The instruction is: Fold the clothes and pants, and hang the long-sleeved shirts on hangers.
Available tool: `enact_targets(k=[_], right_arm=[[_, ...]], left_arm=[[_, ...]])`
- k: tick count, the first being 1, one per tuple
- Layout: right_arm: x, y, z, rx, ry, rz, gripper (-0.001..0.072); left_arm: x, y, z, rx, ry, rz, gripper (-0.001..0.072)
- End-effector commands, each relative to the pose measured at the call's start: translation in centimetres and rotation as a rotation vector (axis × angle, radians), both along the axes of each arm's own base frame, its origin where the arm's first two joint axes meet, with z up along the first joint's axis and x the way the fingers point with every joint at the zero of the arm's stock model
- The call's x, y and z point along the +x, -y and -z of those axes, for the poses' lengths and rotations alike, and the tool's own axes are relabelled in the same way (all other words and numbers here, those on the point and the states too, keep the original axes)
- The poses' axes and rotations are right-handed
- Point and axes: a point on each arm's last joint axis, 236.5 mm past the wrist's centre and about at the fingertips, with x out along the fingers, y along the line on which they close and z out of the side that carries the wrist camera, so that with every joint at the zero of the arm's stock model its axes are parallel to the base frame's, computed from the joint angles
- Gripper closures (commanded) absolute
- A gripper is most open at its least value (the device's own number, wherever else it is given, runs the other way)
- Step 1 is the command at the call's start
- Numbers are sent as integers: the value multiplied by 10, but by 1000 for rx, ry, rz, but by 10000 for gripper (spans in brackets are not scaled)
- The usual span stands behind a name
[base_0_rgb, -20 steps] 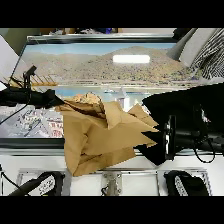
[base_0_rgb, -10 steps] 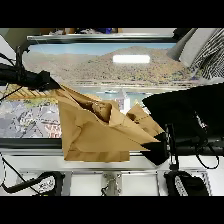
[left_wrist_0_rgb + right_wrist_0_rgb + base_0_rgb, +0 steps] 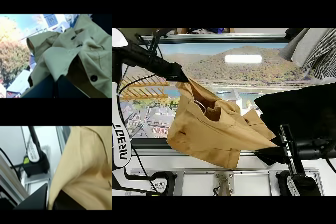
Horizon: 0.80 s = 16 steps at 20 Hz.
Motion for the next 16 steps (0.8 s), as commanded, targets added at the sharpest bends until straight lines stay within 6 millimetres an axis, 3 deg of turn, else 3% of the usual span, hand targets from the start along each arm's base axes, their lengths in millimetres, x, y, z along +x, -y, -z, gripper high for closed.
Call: enact_targets(k=[1, 4, 6, 8, 11, 14, 16], right_arm=[[5, -2, -48, 181, 27, 5, 701], [23, -1, -51, 198, 20, 66, 701], [36, 0, -54, 209, 39, 123, 701], [39, 1, -54, 209, 59, 132, 701], [39, 1, -54, 208, 60, 132, 700], [45, 2, -55, 213, 60, 157, 701], [57, 4, -57, 221, 64, 208, 700]], left_arm=[[-4, 38, -8, -35, 7, 103, 693], [-18, 64, -8, -136, -42, 161, 693], [-20, 68, -6, -163, -60, 170, 665], [-5, 59, -17, -176, -4, 122, 77], [27, 36, -63, -259, 118, -22, 67], [38, 17, -119, -500, 197, -136, 68], [39, -5, -132, -557, 214, -204, 105]])
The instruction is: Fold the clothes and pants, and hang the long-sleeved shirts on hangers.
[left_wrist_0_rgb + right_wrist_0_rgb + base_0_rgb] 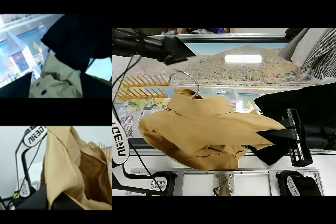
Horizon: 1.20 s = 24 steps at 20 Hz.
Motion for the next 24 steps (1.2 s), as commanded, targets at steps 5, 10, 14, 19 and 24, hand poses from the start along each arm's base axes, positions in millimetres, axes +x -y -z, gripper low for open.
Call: enact_targets(k=[5, 10, 14, 19, 24], right_arm=[[78, 28, -11, -11, 92, 365, 701], [151, 103, -40, -142, 267, 852, 701], [155, 155, -88, -201, 454, 1123, 701], [114, 237, -154, -108, 641, 1523, 701], [74, 311, -169, -188, 706, 1836, 701]], left_arm=[[-5, -62, -64, -151, 112, -196, 130], [-31, -55, -96, -123, 233, -177, 693], [-49, -40, -108, -105, 289, -132, 693], [-51, -29, -91, -16, 279, -113, 693], [-49, -24, -76, 62, 274, -109, 693]])
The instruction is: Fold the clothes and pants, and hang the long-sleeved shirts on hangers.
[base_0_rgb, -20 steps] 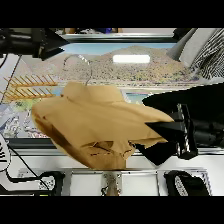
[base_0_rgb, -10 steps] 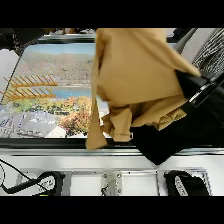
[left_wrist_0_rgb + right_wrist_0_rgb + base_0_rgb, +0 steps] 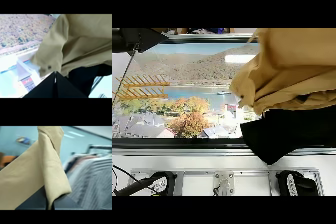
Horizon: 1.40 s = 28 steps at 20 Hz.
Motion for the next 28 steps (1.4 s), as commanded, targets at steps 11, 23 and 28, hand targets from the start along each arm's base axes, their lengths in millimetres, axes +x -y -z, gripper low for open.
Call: enact_targets(k=[11, 23, 28], right_arm=[[-95, 146, -6, 67, 63, 639, 701], [-31, 261, -26, 146, -3, 663, 701], [-27, 288, -47, 138, 44, 700, 700]], left_arm=[[1, 3, 11, 54, -7, -3, 693], [2, 2, 12, 63, -8, -9, 693], [1, 3, 15, 74, -13, -5, 693]])
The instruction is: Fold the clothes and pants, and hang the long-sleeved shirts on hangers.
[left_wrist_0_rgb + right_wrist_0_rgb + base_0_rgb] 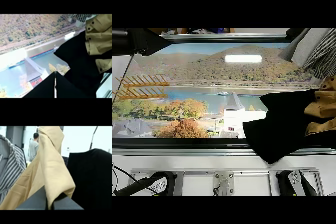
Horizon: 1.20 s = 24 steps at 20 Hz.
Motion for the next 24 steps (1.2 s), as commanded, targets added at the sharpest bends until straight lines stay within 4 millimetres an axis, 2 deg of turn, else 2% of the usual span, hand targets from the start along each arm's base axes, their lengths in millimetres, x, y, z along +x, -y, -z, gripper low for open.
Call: enact_targets(k=[1, 7, 21, 24], right_arm=[[4, 15, -7, -5, 13, 17, 700], [-7, 18, -15, -19, 46, 58, 700], [-11, 24, -15, -6, 81, 73, 700], [-18, 30, -16, -8, 101, 106, 700]], left_arm=[[-2, 5, 1, 5, -3, 12, 693], [-8, 23, 2, 3, -2, 58, 693], [-9, 23, 2, 4, -4, 59, 693], [-13, 24, 6, 14, -20, 75, 693]])
